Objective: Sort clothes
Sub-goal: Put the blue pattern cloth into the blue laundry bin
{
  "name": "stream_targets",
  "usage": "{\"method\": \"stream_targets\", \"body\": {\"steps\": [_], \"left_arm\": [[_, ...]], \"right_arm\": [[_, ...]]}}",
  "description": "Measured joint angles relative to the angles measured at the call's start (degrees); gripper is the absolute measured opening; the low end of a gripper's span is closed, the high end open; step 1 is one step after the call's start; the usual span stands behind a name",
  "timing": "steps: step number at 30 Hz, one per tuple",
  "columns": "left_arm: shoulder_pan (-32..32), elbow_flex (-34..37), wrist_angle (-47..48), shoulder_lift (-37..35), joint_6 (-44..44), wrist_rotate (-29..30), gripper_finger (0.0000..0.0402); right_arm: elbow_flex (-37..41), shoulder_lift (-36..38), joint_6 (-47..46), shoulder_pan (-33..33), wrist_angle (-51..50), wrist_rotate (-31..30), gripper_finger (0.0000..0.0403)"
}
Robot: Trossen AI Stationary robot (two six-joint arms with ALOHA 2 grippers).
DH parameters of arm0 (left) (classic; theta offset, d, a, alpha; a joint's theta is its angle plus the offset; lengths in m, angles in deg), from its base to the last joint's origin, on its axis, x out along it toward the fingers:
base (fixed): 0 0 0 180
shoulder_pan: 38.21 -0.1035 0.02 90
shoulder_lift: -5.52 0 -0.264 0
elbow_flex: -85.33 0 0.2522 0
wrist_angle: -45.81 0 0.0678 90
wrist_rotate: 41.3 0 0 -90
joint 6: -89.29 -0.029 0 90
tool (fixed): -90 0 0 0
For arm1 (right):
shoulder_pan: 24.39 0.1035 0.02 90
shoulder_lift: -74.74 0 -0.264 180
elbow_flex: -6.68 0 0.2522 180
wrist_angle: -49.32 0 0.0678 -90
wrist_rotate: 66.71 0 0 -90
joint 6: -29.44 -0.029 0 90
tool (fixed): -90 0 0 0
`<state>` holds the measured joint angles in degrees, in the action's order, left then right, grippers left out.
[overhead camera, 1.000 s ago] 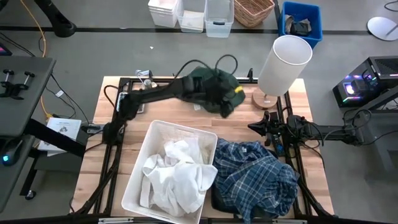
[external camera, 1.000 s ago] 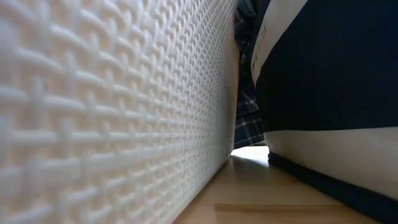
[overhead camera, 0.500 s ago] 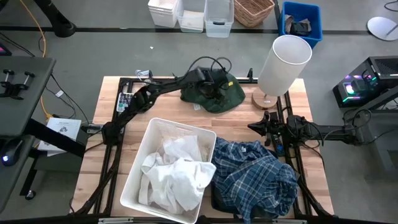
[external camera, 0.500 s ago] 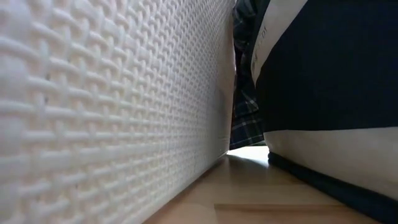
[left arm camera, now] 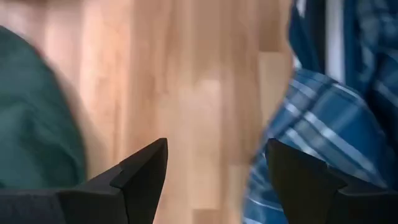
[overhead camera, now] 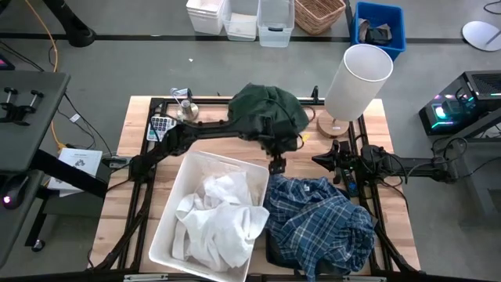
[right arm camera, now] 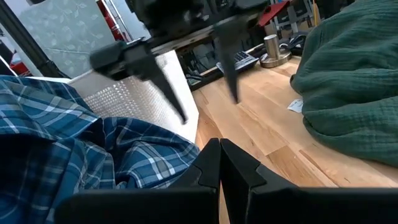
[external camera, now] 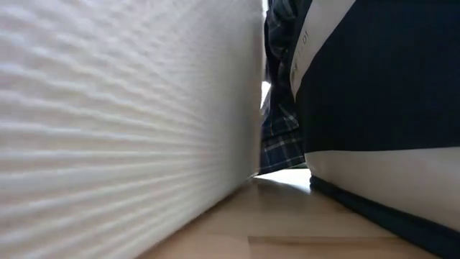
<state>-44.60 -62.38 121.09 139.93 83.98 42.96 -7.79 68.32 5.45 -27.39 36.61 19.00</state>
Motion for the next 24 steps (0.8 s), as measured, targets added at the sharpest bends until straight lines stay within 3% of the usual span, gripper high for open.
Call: {"method": "stream_targets", "body": {"steps": [16, 20, 24], "left_arm": [[-4.0, 0.9, 12.8, -7.8, -4.4, -3.0, 0.0257], [-4.1, 12.4, 7.6, -14.4, -5.3, -4.9, 0.0257], [-4.6, 34.4, -5.9, -27.5, -1.7, -5.6, 0.0257]], "right_arm": [[0.0, 0.0, 0.0, 0.0, 0.0, 0.0, 0.0000], [0.0, 0.0, 0.0, 0.0, 0.0, 0.0, 0.0000], [0.0, 0.0, 0.0, 0.0, 0.0, 0.0, 0.0000]]}}
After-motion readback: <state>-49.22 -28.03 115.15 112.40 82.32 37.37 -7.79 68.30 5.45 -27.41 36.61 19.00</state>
